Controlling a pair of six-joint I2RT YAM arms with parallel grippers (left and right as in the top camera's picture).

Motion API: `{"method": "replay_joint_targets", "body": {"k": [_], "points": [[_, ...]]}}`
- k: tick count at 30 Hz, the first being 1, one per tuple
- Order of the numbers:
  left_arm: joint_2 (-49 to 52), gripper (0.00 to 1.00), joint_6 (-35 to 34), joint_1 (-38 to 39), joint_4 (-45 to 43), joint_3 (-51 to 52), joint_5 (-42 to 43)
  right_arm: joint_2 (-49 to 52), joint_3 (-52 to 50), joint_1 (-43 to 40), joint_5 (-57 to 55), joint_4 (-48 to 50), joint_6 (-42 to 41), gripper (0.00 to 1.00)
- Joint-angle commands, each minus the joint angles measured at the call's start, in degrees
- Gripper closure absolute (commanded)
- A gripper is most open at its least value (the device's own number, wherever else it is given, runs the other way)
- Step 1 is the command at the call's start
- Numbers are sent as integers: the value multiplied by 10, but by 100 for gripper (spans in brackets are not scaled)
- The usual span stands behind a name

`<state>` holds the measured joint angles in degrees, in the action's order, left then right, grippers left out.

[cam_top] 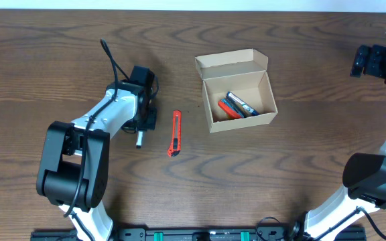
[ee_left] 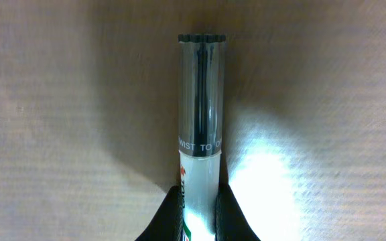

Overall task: Pack container
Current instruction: 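Lift the marker and carry it over the box with the left gripper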

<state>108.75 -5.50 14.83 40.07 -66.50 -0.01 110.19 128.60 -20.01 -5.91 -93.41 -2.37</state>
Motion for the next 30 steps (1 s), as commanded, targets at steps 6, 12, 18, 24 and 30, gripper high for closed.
{"method": "replay_joint_targets", "body": {"k": [6,12,18,24,30], "points": [[-26,94,41,7,84,-120,66,-9,7,-2,2,0,-6,1],[-45,94,43,50,138,-235,67,-9,7,-2,2,0,-6,1],[-45,94,65,119,140,-343,125,-9,7,-2,2,0,-6,1],[-42,94,71,186,107,-358,123,-9,7,-2,2,0,-6,1],[-40,94,71,211,87,-362,132,-9,7,-2,2,0,-6,1]]}}
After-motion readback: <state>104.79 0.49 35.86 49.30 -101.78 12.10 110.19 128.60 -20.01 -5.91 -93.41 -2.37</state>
